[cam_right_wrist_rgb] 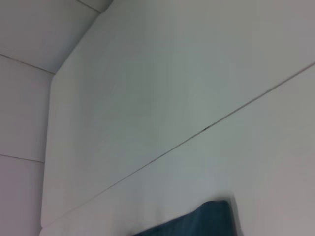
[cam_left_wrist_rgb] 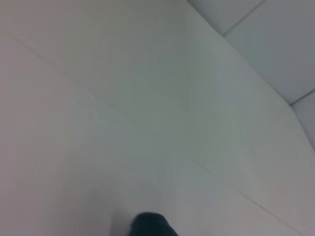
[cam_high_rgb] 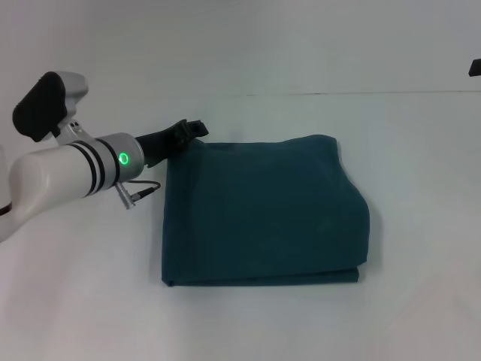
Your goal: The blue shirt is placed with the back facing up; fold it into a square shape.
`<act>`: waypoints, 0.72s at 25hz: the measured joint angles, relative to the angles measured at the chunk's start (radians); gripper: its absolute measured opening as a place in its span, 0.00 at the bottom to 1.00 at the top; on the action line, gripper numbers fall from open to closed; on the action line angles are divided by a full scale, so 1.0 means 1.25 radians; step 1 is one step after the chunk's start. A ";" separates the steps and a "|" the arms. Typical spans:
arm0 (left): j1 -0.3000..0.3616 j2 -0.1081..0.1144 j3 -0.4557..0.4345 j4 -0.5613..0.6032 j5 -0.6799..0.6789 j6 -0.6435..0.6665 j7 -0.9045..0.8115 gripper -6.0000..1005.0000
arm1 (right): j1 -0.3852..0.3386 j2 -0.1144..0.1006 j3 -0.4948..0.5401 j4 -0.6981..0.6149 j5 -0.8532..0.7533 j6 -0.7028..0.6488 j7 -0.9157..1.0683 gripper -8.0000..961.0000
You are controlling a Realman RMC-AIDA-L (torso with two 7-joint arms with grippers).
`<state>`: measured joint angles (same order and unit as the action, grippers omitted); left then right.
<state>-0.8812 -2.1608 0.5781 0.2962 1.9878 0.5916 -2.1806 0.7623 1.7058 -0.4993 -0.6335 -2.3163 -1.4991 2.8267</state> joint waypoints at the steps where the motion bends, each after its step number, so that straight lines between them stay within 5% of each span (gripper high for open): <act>1: 0.000 0.001 0.000 0.001 0.001 -0.006 0.002 0.49 | 0.000 0.000 0.000 0.000 0.000 0.000 0.000 0.85; 12: 0.022 0.012 0.015 0.040 -0.004 0.016 -0.011 0.49 | 0.000 0.001 0.001 0.001 0.000 0.001 -0.002 0.85; 18: 0.013 -0.006 0.019 0.052 -0.036 0.052 0.004 0.49 | 0.000 0.005 -0.002 0.001 -0.002 0.000 -0.003 0.85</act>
<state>-0.8650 -2.1685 0.6022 0.3607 1.9434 0.6566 -2.1759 0.7623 1.7126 -0.5014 -0.6319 -2.3185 -1.4987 2.8229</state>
